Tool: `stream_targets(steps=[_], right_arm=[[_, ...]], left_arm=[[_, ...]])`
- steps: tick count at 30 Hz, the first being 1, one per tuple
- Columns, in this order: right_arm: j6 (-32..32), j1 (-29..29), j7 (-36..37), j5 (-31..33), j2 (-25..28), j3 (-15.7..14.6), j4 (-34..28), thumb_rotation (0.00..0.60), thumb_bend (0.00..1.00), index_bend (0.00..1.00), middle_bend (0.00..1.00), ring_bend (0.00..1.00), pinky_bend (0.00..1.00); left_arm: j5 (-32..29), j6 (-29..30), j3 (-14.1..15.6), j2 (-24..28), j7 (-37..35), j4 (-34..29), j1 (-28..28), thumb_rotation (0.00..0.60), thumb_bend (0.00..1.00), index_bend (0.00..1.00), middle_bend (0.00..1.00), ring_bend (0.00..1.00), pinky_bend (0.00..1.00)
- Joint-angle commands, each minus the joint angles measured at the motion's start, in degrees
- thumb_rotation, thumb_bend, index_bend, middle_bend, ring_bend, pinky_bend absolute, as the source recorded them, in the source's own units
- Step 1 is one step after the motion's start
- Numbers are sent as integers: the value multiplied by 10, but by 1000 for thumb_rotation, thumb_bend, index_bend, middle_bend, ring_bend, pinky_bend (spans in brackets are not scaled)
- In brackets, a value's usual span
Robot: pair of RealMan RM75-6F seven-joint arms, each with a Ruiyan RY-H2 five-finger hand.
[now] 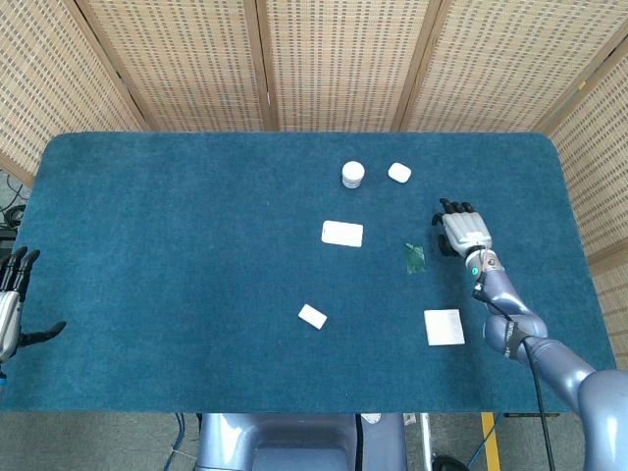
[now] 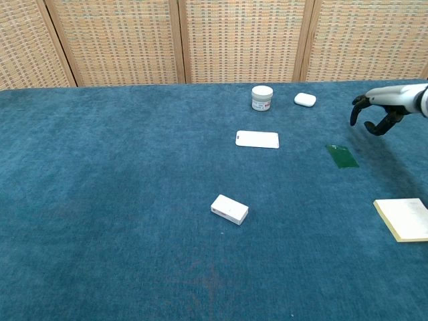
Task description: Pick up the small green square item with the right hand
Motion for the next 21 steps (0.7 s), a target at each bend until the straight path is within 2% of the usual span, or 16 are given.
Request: stream_targets(steps=[1,6,13,21], right_arm=[[-5,6,4,-13,-12,-11,13,600,735,296,0,0,0],[-7,10,17,-24,-21,-15,15,600,751,311,0,0,0],[9,8,35,-50,-13,-23,-14,600,755,311,0,0,0],[1,11,36,-48,-19,-31,2,600,775,331,0,0,0]], left_arm=[[-7,-5,-2,-2,5,1,-3,600,0,0,0,0,0],[-12,-6,-2,-3,11,1,-5,600,0,0,0,0,0],[-12,-4,0,-3,12,-1,-5,600,0,0,0,0,0],[-8,1,3,-1,11,-3,-4,600,0,0,0,0,0]])
